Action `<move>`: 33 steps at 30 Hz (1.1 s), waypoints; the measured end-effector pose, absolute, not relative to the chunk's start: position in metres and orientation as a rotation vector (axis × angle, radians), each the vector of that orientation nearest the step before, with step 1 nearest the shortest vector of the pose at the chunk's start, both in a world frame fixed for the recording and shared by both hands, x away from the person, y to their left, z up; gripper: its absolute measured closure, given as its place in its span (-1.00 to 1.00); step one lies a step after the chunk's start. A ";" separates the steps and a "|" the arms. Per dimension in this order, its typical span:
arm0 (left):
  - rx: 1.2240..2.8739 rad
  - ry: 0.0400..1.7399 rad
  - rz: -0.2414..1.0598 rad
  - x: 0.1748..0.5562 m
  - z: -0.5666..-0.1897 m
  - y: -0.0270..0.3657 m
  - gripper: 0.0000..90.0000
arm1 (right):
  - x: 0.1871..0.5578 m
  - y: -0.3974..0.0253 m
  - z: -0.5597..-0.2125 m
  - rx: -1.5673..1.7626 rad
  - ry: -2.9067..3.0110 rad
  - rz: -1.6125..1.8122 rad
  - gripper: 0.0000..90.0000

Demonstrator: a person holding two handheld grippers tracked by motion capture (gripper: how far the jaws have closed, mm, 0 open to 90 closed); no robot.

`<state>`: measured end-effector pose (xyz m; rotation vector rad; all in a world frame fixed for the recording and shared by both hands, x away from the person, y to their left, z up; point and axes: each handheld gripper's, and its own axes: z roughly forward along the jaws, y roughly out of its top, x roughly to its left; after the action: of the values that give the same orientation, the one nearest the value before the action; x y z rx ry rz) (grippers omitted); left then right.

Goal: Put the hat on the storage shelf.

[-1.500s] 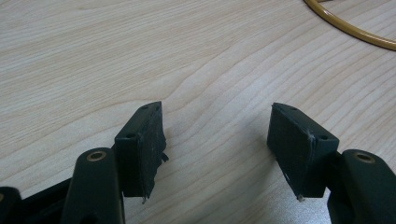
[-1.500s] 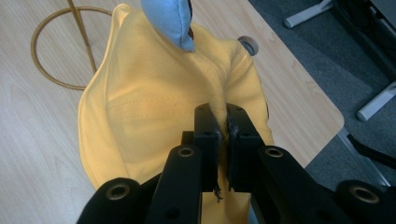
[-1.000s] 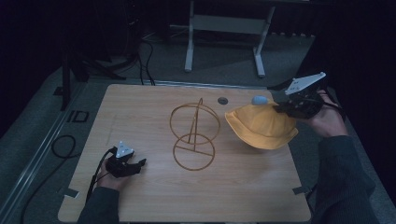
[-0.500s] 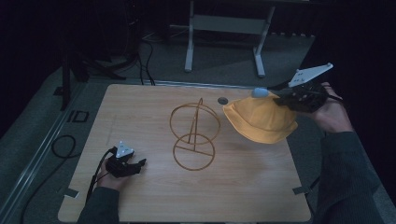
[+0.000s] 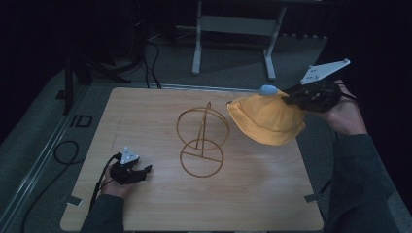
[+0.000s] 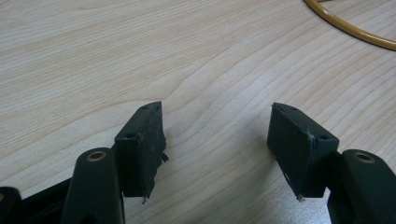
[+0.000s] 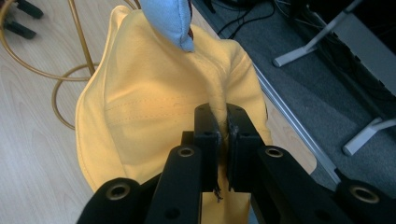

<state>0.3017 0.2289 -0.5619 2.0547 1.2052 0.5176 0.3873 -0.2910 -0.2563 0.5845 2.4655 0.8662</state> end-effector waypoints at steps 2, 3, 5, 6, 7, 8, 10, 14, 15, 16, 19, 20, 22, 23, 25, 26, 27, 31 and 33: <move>2.055 1.205 0.517 0.302 -0.562 0.229 -0.19 | 0.386 -0.289 -0.254 0.575 2.464 0.876 0.88; 2.055 1.205 0.517 0.302 -0.562 0.229 -0.19 | 0.385 -0.288 -0.252 0.568 2.463 0.881 0.88; 2.055 1.205 0.517 0.302 -0.562 0.229 -0.19 | 0.384 -0.285 -0.250 0.556 2.462 0.894 0.88; 2.055 1.205 0.518 0.302 -0.562 0.229 -0.19 | 0.383 -0.283 -0.248 0.550 2.461 0.898 0.88; 2.055 1.205 0.518 0.302 -0.562 0.229 -0.19 | 0.383 -0.282 -0.246 0.543 2.460 0.901 0.88; 2.055 1.205 0.518 0.302 -0.562 0.229 -0.19 | 0.383 -0.281 -0.246 0.540 2.459 0.905 0.88; 2.056 1.205 0.518 0.302 -0.562 0.229 -0.19 | 0.382 -0.277 -0.243 0.531 2.457 0.908 0.88; 2.056 1.205 0.518 0.302 -0.562 0.229 -0.19 | 0.381 -0.270 -0.240 0.510 2.457 0.913 0.88; 2.056 1.205 0.517 0.302 -0.562 0.229 -0.19 | 0.381 -0.268 -0.239 0.506 2.457 0.916 0.88; 2.056 1.205 0.518 0.302 -0.562 0.229 -0.19 | 0.381 -0.267 -0.239 0.499 2.457 0.920 0.88; 2.056 1.205 0.517 0.302 -0.562 0.229 -0.19 | 0.381 -0.262 -0.238 0.491 2.458 0.925 0.88; 2.056 1.205 0.517 0.302 -0.562 0.229 -0.19 | 0.381 -0.260 -0.237 0.493 2.460 0.924 0.88; 2.056 1.205 0.518 0.302 -0.562 0.229 -0.19 | 0.381 -0.256 -0.237 0.482 2.462 0.929 0.88; 2.056 1.205 0.517 0.302 -0.562 0.229 -0.19 | 0.381 -0.254 -0.237 0.479 2.464 0.931 0.88; 2.056 1.205 0.517 0.302 -0.562 0.229 -0.19 | 0.382 -0.250 -0.237 0.472 2.466 0.936 0.88; 2.056 1.205 0.517 0.302 -0.562 0.229 -0.19 | 0.382 -0.248 -0.237 0.466 2.468 0.940 0.88; 2.056 1.205 0.518 0.302 -0.562 0.229 -0.19 | 0.382 -0.247 -0.237 0.465 2.467 0.945 0.88; 2.054 1.205 0.519 0.302 -0.562 0.229 -0.19 | 0.382 -0.238 -0.236 0.448 2.469 0.948 0.88; 2.054 1.205 0.519 0.302 -0.562 0.229 -0.19 | 0.382 -0.234 -0.236 0.440 2.471 0.951 0.88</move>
<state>0.3018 0.2288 -0.5619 2.0539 1.2053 0.5192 0.3819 -0.2340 -0.2357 0.4405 2.4709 0.9510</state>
